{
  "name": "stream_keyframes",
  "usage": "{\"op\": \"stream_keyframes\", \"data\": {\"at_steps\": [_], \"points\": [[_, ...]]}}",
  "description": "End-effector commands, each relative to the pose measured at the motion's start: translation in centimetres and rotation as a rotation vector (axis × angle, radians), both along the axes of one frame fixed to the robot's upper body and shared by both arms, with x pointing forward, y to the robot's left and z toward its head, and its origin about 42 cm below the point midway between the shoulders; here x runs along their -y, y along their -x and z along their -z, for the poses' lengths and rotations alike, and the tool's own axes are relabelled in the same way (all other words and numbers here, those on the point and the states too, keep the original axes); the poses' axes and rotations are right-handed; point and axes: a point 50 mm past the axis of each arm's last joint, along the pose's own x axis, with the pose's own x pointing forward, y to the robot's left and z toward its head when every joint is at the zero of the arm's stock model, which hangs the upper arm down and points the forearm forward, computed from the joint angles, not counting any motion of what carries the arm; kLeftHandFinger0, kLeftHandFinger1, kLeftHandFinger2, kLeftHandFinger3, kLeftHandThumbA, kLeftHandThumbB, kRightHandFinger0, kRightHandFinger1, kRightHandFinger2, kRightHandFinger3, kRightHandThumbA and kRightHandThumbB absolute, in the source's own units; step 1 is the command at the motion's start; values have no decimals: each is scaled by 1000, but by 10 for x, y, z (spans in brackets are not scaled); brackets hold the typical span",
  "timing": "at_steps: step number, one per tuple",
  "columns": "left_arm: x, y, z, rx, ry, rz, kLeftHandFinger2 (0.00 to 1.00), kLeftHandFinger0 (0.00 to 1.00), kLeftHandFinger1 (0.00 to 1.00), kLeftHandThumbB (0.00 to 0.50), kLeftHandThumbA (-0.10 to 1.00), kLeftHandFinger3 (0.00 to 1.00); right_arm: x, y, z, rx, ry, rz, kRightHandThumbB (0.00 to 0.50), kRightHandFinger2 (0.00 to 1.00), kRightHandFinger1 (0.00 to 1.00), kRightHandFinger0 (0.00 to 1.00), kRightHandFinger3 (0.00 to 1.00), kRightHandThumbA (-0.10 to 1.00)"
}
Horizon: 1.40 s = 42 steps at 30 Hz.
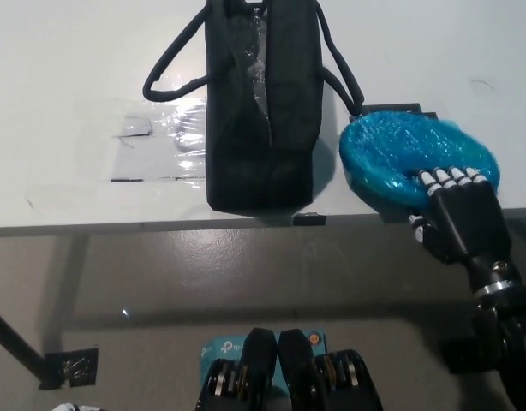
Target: The robot uses its right hand to pick up a stack of plates kept in the middle of the desk and put it inside a bag kept next to it
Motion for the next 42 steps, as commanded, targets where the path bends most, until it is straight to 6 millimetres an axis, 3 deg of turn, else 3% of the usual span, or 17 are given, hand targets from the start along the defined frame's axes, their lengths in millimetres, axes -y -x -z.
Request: {"op": "stream_keyframes", "data": {"at_steps": [1, 2, 3, 4, 6, 7, 8, 10, 13, 15, 19, 21, 23, 30, 31, 35, 42], "points": [[-6, 4, -13, 36, -27, 1, 856, 798, 744, 8, 743, 1000, -6, 1, -57, 67, -556, -128, 361, 145, 0, 0, 0, -100], [-7, 4, -13, 37, -32, 5, 854, 783, 736, 10, 750, 1000, -4, 2, -58, 55, -651, -118, 344, 166, 0, 0, 1, -100], [-7, 4, -13, 35, -33, 4, 854, 779, 735, 6, 752, 993, 0, 2, -61, 43, -786, -98, 310, 119, 0, 0, 37, -100], [-7, 4, -12, 31, -27, 1, 855, 778, 735, 7, 751, 987, 7, 3, -67, 10, -1089, -51, 260, 13, 0, 0, 25, -100], [-6, 5, -11, 27, -16, -2, 863, 773, 736, 3, 744, 989, 11, 4, -75, 11, -1220, 7, 238, 0, 0, 0, 0, -100], [-6, 4, -11, 27, -17, 0, 866, 773, 737, 10, 745, 991, 13, 5, -78, 10, -1281, 16, 101, 0, 0, 0, 6, -100], [-6, 5, -11, 24, -16, 1, 877, 781, 744, 7, 749, 999, 16, 6, -83, 8, -1360, 27, 158, 0, 0, 0, 1, -100], [-6, 4, -11, 24, -20, -1, 881, 799, 752, 7, 756, 1000, 23, 5, -93, 3, -1547, 12, 128, 0, 0, 0, 28, -100], [-6, 5, -10, 28, -17, -2, 864, 784, 743, 22, 760, 1000, 33, -3, -116, 39, -1670, -28, 180, 8, 0, 0, 31, -100], [-5, 4, -11, 30, -20, 0, 857, 775, 740, 6, 734, 1000, 34, -5, -121, 44, -1692, -38, 184, 6, 0, 0, 23, -100], [-6, 4, -10, 29, -21, -1, 849, 797, 747, 17, 749, 1000, 35, -15, -155, 109, -1743, -137, 177, 0, 0, 0, 0, -100], [-4, 3, -11, 29, -22, 1, 852, 799, 749, 11, 746, 1000, 32, -21, -173, 128, -1771, -153, 216, 0, 0, 0, 0, -100], [-3, 3, -10, 31, -16, 2, 855, 800, 750, 7, 733, 1000, 29, -25, -191, 142, -1771, -201, 199, 0, 0, 0, 0, -100], [1, 4, -10, 26, -34, 16, 869, 811, 763, 2, 738, 989, 24, -45, -286, 192, -1714, -364, 274, 0, 0, 0, 0, -100], [0, 3, -11, 25, -23, 12, 875, 819, 773, 0, 722, 997, 21, -49, -304, 194, -1722, -374, 283, 0, 0, 0, 0, -100], [-1, 2, -12, 25, -32, 18, 862, 802, 766, 16, 736, 991, -1, -58, -337, 147, -1672, -451, 276, 13, 0, 0, 9, -100], [1, 2, -11, 31, -32, 11, 864, 799, 750, 0, 697, 1000, -51, -60, -352, 59, -1578, -527, 322, 14, 0, 0, 0, -100]]}}
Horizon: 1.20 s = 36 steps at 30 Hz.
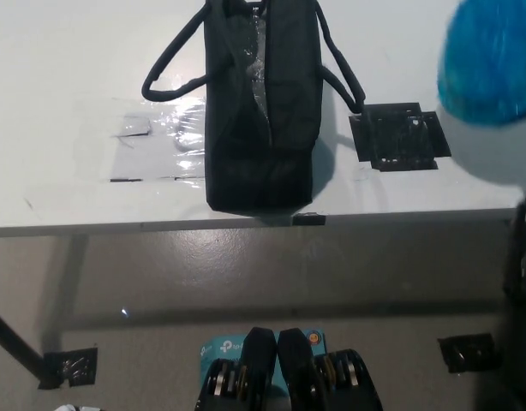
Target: The robot uses its right hand to pick up a stack of plates kept in the middle of the desk and put it inside a bag kept next to it
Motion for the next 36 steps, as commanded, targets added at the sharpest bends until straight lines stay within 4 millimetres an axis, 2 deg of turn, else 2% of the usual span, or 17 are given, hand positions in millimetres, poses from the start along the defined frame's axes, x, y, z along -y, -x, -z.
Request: {"op": "stream_keyframes", "data": {"at_steps": [1, 3, 6, 8, 12, 16, 21, 22, 26, 28, 31, 34, 36], "points": [[0, 2, -13, 34, -28, 12, 869, 785, 749, 1, 709, 1000, -89, 15, -173, 342, -205, -483, 330, 17, 0, 0, 1, -100], [1, 1, -12, 33, -32, 15, 868, 800, 756, 8, 719, 1000, -95, 17, -171, 342, -193, -506, 314, 41, 0, 0, 2, -100], [1, 1, -14, 37, -38, 19, 866, 825, 770, 5, 733, 1000, -103, 19, -171, 343, -180, -523, 329, 45, 0, 0, 0, -100], [0, 0, -15, 39, -45, 23, 868, 840, 779, 13, 759, 1000, -109, 21, -172, 345, -183, -527, 308, 39, 0, 0, 0, -100], [0, 0, -16, 40, -41, 27, 862, 810, 765, 16, 759, 1000, -121, 23, -169, 340, -160, -529, 295, 23, 0, 0, 0, -100], [1, 0, -17, 40, -53, 37, 860, 829, 772, 17, 808, 1000, -142, 26, -150, 317, -150, -557, 296, 0, 0, 0, 0, -100], [4, -2, -16, 40, -40, 46, 859, 811, 761, 15, 799, 1000, -153, 26, -131, 284, -98, -559, 302, 0, 0, 0, 0, -100], [4, -1, -17, 40, -38, 45, 864, 819, 769, 14, 792, 1000, -162, 24, -118, 265, -49, -531, 313, 0, 0, 0, 0, -100], [5, -2, -17, 44, -34, 46, 859, 838, 775, 14, 784, 1000, -165, 22, -99, 250, 57, -473, 298, 0, 0, 0, 0, -100], [5, -2, -15, 43, -39, 41, 852, 825, 767, 37, 797, 1000, -162, 18, -87, 265, 141, -430, 320, 0, 0, 0, 0, -100], [6, -1, -18, 52, -44, 46, 848, 796, 759, 23, 780, 1000, -158, 16, -76, 284, 196, -392, 307, 0, 0, 0, 0, -100], [6, -1, -19, 56, -39, 43, 851, 778, 755, 17, 752, 1000, -153, 12, -74, 299, 254, -346, 310, 0, 0, 0, 0, -100], [7, -1, -20, 58, -37, 50, 851, 772, 750, 10, 751, 1000, -148, 10, -76, 320, 286, -304, 292, 0, 0, 0, 0, -100]]}}
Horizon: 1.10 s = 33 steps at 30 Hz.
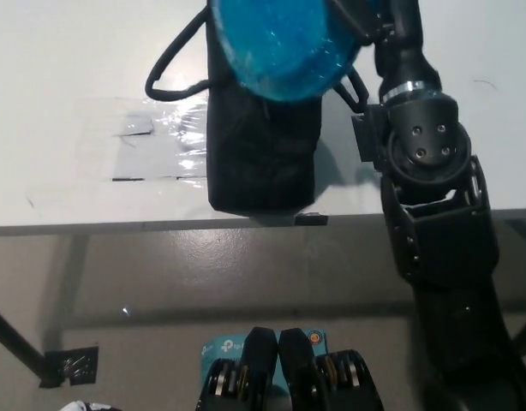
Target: The robot uses its right hand to pick up a stack of plates kept in the middle of the desk and put it inside a bag kept next to it
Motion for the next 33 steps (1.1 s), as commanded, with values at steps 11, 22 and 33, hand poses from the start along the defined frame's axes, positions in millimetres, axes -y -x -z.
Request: {"op": "stream_keyframes", "data": {"at_steps": [11, 22, 33], "points": [[-3, 0, -10, 24, -19, 0, 854, 782, 751, 26, 758, 1000, -11, 5, -31, 269, 41, 99, 271, 0, 0, 0, 0, -100], [3, -4, -10, 27, -13, 16, 852, 784, 746, 39, 797, 1000, -31, 4, -18, 236, -28, 73, 285, 0, 0, 0, 0, -100], [5, -2, -9, 26, -19, 23, 851, 758, 736, 32, 809, 999, -26, 1, 29, 198, 149, 168, 247, 0, 0, 0, 4, -100]]}}
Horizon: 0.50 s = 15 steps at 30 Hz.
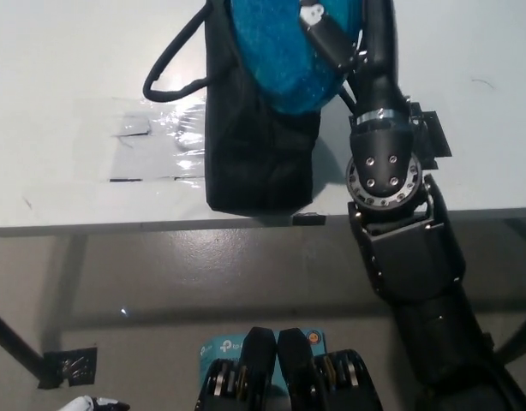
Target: The robot uses its right hand to pick up a stack of plates kept in the middle of the desk and put it inside a bag kept next to it
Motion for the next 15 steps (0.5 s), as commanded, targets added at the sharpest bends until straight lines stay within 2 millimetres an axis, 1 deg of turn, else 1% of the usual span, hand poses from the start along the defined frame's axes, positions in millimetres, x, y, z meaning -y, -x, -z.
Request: {"op": "stream_keyframes", "data": {"at_steps": [1, 2, 3, 5, 6, 7, 8, 9, 10, 11, 12, 14, 15], "points": [[-1, 3, -7, 18, -27, 1, 851, 760, 736, 31, 809, 1000, 2, 3, -9, 149, 61, 48, 263, 0, 0, 0, 1, -100], [-1, 3, -6, 16, -24, 0, 871, 789, 758, 41, 810, 1000, 8, 1, -1, 173, 116, 81, 324, 0, 0, 0, 0, -100], [-1, 3, -6, 15, -24, -2, 873, 793, 760, 40, 810, 1000, 9, 0, 1, 174, 118, 85, 336, 0, 0, 0, 0, -100], [-1, 2, -8, 18, -31, 3, 870, 800, 765, 45, 810, 1000, 11, 0, 4, 190, 131, 99, 337, 34, 0, 0, 0, -100], [-1, 2, -8, 18, -30, 2, 864, 801, 766, 40, 802, 1000, 12, 0, 6, 189, 138, 105, 335, 91, 0, 0, 0, -100], [-1, 2, -8, 16, -25, 2, 862, 803, 767, 40, 795, 1000, 11, 1, 11, 185, 151, 113, 333, 121, 0, 0, 0, -100], [-1, 2, -8, 15, -25, 3, 862, 804, 768, 40, 793, 1000, 11, 2, 12, 186, 153, 114, 332, 122, 0, 0, 0, -100], [-1, 2, -8, 16, -26, 5, 862, 802, 766, 30, 789, 1000, 10, 1, 14, 182, 152, 115, 347, 125, 0, 0, 0, -100], [0, 2, -8, 17, -30, 10, 858, 794, 757, 32, 785, 1000, 7, 1, 20, 169, 152, 118, 353, 128, 0, 0, 0, -100], [0, 1, -9, 18, -33, 12, 856, 785, 749, 28, 791, 1000, 4, 0, 23, 152, 148, 120, 335, 133, 0, 0, 0, -100], [0, 1, -9, 18, -33, 14, 855, 781, 746, 29, 794, 1000, 2, 0, 25, 145, 139, 121, 331, 132, 0, 0, 0, -100], [3, 3, -4, 3, -7, 5, 858, 766, 743, 45, 787, 1000, -1, 1, 32, 121, 134, 126, 313, 133, 0, 0, 7, -100], [3, 3, -4, 2, -5, 3, 860, 765, 746, 47, 786, 1000, -5, 1, 32, 83, 118, 118, 264, 151, 0, 0, 64, -100]]}}
